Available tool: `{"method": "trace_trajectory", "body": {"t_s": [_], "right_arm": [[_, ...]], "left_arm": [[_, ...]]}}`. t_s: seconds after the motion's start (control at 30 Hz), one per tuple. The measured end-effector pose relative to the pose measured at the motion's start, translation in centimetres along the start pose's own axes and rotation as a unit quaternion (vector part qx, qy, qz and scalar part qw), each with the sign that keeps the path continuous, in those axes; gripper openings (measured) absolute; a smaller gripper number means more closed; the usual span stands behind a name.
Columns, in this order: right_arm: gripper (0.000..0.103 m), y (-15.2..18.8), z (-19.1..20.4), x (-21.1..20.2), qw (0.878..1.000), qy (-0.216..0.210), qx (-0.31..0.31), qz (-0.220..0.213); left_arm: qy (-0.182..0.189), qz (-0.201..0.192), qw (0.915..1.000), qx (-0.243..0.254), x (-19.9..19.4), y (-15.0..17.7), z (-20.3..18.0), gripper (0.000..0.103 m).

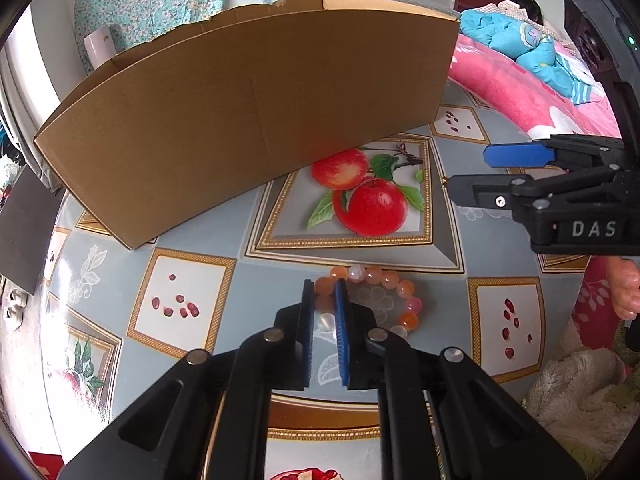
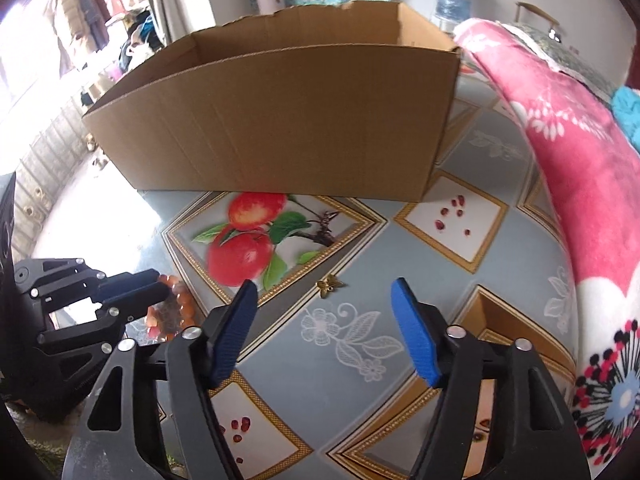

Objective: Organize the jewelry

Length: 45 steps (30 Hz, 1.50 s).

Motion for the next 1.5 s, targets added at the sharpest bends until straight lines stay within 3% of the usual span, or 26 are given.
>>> {"method": "trace_trajectory", "body": {"t_s": [0.07,0.27,0.53,0.67,1.5], "right_arm": [[0.047,0.0,0.2,0.4,1.000,-0.001,-0.009,0.008],[0.027,-0.2,0.4,1.3,0.999,-0.007,-0.033,0.014],[0.023,-0.7,-0.8,2.3,0.997,-0.012,-0.074,0.014],[0.012,-0.4,-0.5,2.2,0.997,-0.019,-0.077,0.023],[0.010,0.3,1.4,1.5,0.997,-0.017,-0.073,0.019]], "left_arm": [[-0.002,0.000,1.0000,-0.006,0.0,0.0,0.4,0.010],[-0.002,-0.001,1.0000,-0.009,0.1,-0.1,0.4,0.010],[-0.004,0.000,0.9999,-0.010,0.1,0.0,0.3,0.010],[-0.005,0.001,0.9999,-0.011,0.1,-0.1,0.3,0.010],[-0.007,0.002,0.9999,-0.013,0.1,-0.1,0.3,0.010]]}}
Point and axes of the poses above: each gripper's, at about its wrist camera, not at the fingertips, and x roughly the way its jaws point, z to its left, y to its underside, the point moved 10 cm from there along x, roughly the way its jaws point, and after that the axes turned 8 degrees about -x, right-handed, at the moved point
